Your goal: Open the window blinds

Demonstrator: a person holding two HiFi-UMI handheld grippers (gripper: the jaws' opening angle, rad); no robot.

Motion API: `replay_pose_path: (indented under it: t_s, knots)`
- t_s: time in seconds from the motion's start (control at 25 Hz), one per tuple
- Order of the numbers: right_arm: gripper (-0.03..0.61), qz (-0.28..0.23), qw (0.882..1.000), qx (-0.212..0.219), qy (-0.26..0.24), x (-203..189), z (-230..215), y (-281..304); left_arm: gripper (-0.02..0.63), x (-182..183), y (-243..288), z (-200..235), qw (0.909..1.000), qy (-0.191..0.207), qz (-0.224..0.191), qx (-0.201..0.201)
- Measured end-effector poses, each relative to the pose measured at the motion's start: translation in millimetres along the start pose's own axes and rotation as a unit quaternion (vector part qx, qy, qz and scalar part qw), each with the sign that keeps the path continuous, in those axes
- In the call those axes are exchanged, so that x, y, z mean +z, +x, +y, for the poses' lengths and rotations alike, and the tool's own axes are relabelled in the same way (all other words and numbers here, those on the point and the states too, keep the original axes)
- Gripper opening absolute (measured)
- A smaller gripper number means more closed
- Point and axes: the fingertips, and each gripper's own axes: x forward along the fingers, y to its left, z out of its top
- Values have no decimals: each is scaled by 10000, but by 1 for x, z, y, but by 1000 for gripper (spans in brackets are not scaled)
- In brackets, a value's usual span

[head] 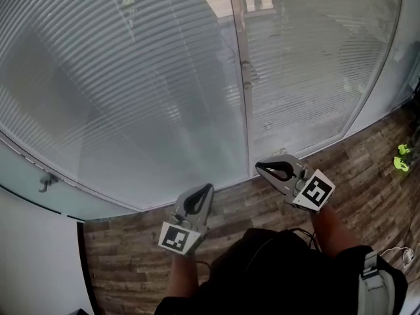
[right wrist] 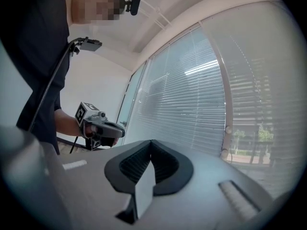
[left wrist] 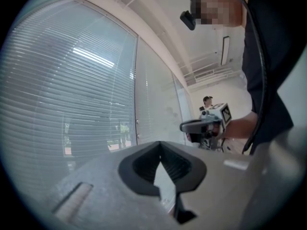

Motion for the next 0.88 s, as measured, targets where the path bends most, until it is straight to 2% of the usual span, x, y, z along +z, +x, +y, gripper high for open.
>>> replay_pose_path:
  t_s: [0.44,0.88]
  knots:
    - [6,217,9994,-257,-26,-8,-12,9,5,-9,12,17,9994,-121,3,-312]
    - [6,94,9991,-412,82,-19,-46,-3,5,-15,34,11,9993,-104,163,-314]
